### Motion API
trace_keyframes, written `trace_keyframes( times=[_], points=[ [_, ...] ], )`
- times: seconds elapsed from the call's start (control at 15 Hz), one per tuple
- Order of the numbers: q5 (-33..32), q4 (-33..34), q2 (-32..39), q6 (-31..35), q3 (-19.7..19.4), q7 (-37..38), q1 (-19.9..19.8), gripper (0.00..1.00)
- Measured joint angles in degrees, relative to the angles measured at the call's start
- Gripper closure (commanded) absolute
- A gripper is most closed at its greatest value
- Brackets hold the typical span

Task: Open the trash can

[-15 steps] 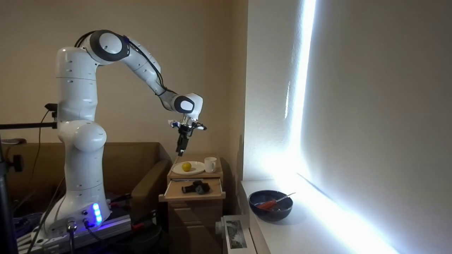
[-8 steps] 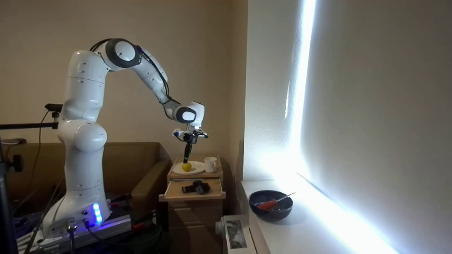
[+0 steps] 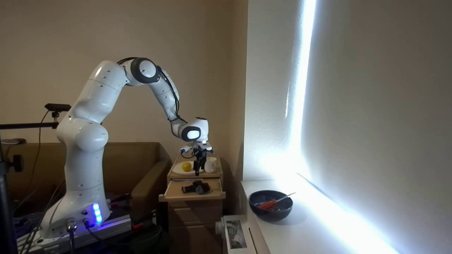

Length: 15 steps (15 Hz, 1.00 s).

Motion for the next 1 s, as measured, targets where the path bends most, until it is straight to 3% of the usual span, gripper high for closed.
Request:
trace_keyframes(
  times=[0.53,0.93,1.0],
  points=[
    [3.0,2.3,4.1,-1.3,0.1,2.9,-0.4,0.00],
    [7.9,6.2,12.2,3.3,-0.2,8.3,-0.5,0.00],
    [9.1,7.3,14.1,4.2,-0.2,8.9,-0.7,0.25]
  ],
)
